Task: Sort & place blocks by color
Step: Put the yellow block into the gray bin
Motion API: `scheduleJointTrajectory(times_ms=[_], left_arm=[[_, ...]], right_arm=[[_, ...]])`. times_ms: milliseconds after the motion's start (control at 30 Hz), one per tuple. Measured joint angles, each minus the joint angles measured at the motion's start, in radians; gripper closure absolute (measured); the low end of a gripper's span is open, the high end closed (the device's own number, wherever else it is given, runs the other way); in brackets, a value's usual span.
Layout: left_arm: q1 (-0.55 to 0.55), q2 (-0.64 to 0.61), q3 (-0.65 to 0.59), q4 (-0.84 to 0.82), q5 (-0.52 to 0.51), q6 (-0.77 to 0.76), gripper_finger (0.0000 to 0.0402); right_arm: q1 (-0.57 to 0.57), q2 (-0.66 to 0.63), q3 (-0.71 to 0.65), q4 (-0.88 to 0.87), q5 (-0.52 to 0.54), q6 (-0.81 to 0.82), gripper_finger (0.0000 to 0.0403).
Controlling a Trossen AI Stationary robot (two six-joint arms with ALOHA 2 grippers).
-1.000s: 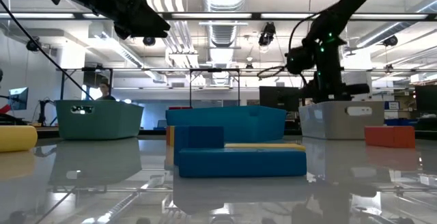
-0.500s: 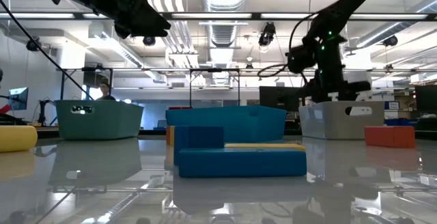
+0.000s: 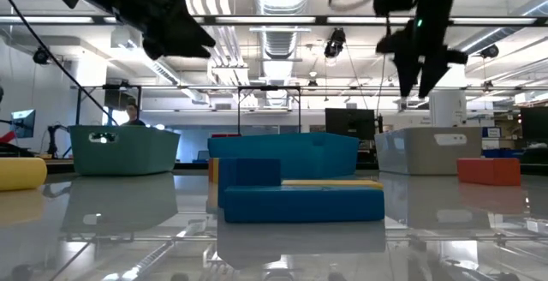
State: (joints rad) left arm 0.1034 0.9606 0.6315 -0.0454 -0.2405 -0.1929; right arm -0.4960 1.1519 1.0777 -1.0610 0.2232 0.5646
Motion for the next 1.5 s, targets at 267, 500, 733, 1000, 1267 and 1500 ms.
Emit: scheduleJointTrajectory(times_ms=[267, 500, 733, 1000, 1267, 1500], left_arm=[[-0.093, 0.109, 0.0, 0.007, 0.004, -0.112, 0.0199], [-0.198, 0.157, 0.041, -0.173, 0.063, -0.461, 0.0199], [-0.324, 0.268, 0.183, -0.68, 0.105, -0.822, 0.0199], [-0.449, 0.44, 0.286, -0.942, 0.271, -1.033, 0.0199], [-0.487, 0.575, 0.28, -0.933, 0.325, -1.055, 0.0199], [-0.487, 0.597, 0.282, -0.871, 0.325, -1.034, 0.0199]], right_arm=[[0.309, -0.154, -0.002, 0.03, 0.226, 0.072, 0.0179], [0.55, -0.161, -0.002, 0.137, 0.464, 0.072, 0.0179], [0.669, -0.101, -0.003, 0.19, 0.535, 0.084, 0.0179], [0.691, -0.021, -0.003, 0.19, 0.564, 0.09, 0.0179], [0.69, 0.002, -0.003, 0.208, 0.566, 0.09, 0.0179], [0.69, -0.005, -0.003, 0.207, 0.566, 0.105, 0.0179]])
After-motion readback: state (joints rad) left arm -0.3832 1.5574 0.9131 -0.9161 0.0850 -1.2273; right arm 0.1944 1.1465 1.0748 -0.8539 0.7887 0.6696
